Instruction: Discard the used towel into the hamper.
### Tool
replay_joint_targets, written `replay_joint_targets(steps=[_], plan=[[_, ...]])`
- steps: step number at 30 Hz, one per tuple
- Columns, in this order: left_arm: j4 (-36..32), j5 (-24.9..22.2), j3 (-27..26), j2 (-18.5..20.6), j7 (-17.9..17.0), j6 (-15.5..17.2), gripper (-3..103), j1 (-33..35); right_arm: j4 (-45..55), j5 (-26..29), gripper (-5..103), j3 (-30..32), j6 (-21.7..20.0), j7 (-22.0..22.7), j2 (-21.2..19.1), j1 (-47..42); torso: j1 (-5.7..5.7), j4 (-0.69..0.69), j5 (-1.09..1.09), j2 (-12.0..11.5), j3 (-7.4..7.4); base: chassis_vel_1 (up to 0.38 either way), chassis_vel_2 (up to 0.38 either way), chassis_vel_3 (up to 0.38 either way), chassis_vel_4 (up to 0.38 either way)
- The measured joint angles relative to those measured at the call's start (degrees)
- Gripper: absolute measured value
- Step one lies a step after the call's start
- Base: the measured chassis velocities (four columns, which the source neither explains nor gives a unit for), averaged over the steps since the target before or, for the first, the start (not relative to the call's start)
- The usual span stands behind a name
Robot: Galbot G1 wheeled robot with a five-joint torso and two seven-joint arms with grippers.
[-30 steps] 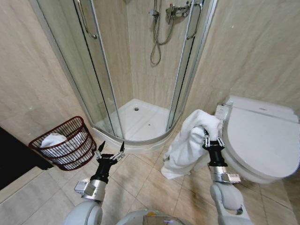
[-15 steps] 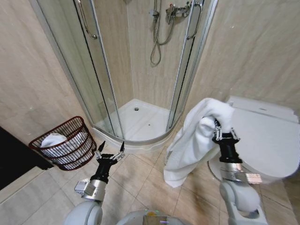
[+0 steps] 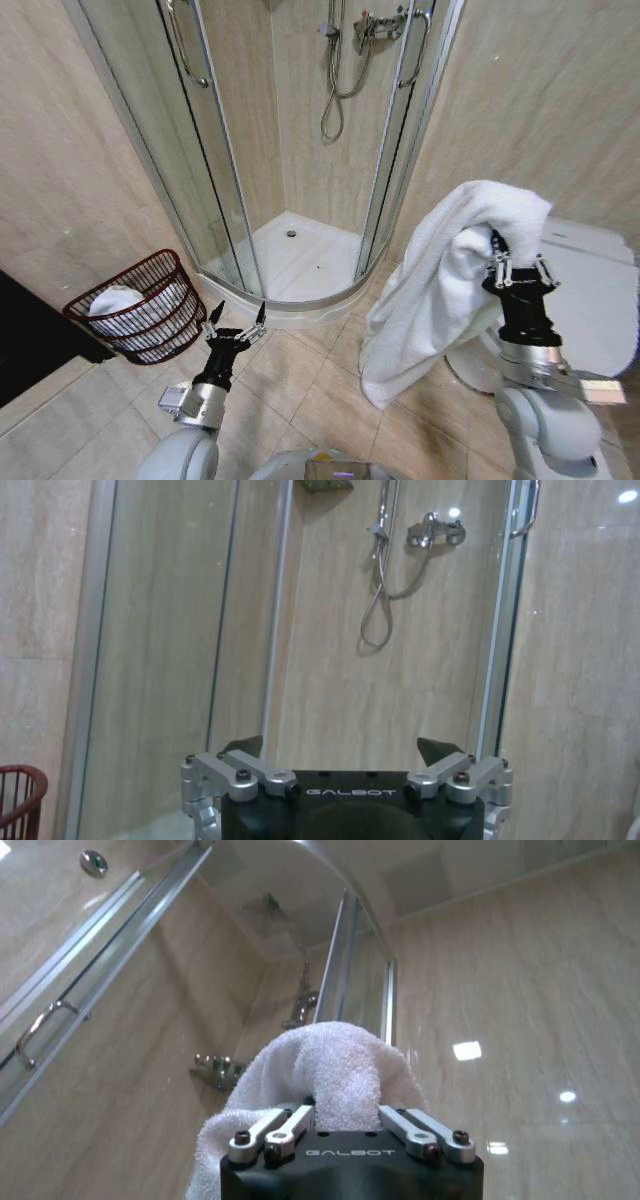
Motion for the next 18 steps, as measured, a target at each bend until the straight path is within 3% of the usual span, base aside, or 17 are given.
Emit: replay_joint_targets(steps=[18], plan=[[0.0,0.0,0.0,0.0,0.0,0.0,100,0.0,3.3,3.5,16,3.0,1.6,0.3,-2.6,0.3,1.25,0.0,0.0,3.8,2.53,0.0,0.0,0.0,0.0]])
